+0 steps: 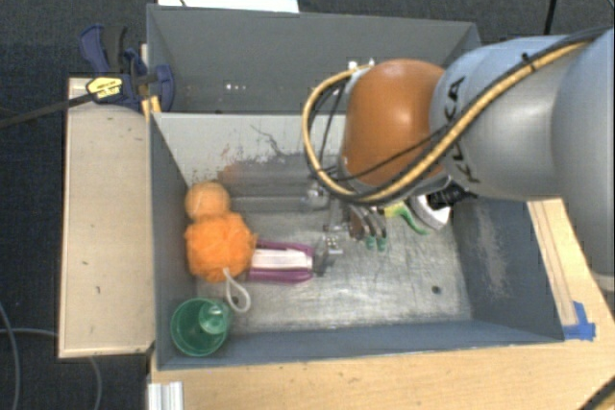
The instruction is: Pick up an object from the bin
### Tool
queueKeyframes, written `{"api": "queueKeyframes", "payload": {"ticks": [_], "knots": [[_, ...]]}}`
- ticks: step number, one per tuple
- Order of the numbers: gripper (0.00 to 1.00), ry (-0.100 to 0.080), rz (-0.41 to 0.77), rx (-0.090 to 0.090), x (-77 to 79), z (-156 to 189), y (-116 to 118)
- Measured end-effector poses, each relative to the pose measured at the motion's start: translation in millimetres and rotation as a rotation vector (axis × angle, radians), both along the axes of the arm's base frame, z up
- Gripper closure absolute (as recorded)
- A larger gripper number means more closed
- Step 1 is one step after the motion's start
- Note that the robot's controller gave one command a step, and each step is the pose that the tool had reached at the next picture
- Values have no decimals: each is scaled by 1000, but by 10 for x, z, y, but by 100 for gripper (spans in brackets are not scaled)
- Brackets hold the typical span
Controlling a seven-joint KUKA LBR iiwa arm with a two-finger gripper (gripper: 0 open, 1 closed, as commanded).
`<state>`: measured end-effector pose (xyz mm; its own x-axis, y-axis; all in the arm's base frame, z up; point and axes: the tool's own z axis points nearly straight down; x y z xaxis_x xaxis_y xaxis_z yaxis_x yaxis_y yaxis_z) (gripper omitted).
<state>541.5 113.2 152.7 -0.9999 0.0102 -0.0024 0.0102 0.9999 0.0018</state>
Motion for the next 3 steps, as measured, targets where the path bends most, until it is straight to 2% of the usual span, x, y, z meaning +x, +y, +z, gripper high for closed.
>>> {"api": "queueKeyframes", "payload": {"ticks": [1, 2, 3], "knots": [[0, 0, -1, 0, 0, 0, 0], [0, -8, 5, 1, -282, -428, -15], [0, 4, -79, -1, -375, -754, 62]]}}
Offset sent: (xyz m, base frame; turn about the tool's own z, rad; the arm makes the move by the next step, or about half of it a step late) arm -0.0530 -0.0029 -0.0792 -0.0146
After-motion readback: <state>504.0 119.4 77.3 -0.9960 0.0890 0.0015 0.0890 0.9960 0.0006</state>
